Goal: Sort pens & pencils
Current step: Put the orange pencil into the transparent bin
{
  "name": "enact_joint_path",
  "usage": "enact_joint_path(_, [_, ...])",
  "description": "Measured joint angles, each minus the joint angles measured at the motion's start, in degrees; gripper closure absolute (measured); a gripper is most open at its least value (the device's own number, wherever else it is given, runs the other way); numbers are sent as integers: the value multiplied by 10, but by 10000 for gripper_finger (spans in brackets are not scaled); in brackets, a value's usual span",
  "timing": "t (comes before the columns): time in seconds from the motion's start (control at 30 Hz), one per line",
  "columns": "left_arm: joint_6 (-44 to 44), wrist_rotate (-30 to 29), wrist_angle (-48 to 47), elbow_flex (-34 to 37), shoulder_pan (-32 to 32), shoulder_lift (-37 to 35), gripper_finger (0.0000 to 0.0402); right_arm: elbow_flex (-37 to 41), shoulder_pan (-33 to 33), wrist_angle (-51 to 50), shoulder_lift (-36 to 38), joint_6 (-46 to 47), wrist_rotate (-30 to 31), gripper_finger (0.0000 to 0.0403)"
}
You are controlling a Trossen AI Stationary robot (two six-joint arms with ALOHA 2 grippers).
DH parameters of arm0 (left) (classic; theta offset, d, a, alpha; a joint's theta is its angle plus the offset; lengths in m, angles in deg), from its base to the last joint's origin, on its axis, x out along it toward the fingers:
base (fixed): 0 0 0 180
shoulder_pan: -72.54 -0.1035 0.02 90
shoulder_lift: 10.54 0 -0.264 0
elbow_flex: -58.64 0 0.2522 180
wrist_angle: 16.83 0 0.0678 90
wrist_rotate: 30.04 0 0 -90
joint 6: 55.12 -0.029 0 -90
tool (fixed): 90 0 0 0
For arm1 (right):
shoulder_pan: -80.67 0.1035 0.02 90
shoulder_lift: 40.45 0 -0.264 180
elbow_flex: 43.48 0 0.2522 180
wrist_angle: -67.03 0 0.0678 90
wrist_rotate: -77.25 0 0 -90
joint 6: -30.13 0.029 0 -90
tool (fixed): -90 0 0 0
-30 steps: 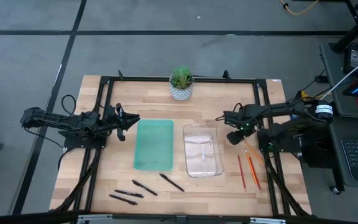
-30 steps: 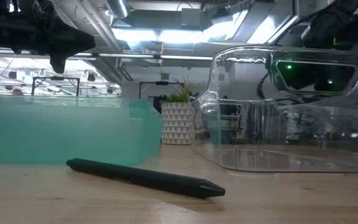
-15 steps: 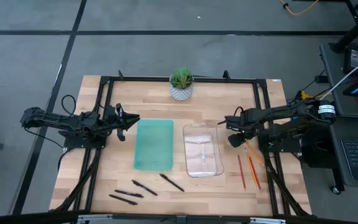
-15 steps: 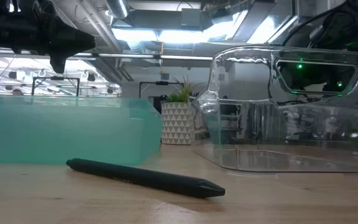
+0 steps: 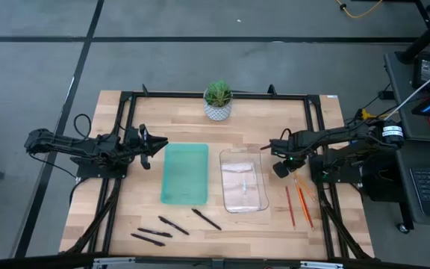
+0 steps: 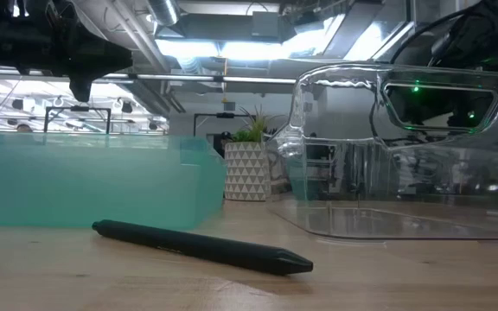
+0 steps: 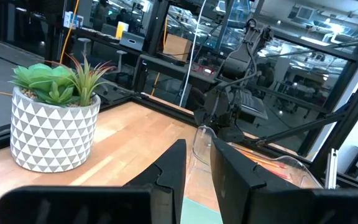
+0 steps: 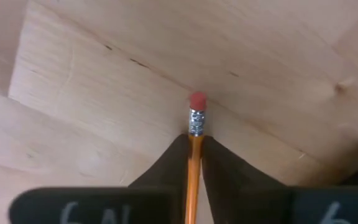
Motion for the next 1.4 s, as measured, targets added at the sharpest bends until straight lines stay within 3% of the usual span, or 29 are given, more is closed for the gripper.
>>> enact_joint_path(0.5, [0,0,0,0,0,0,333,-6,1,-5,16,-32,24,381])
enact_joint_path(0.77, [0,0,0,0,0,0,333,-12,0,13,34,-33,85,383])
enact_joint_path(1.4, [0,0,0,0,0,0,333,-50,-1,3,37,-45,73,384])
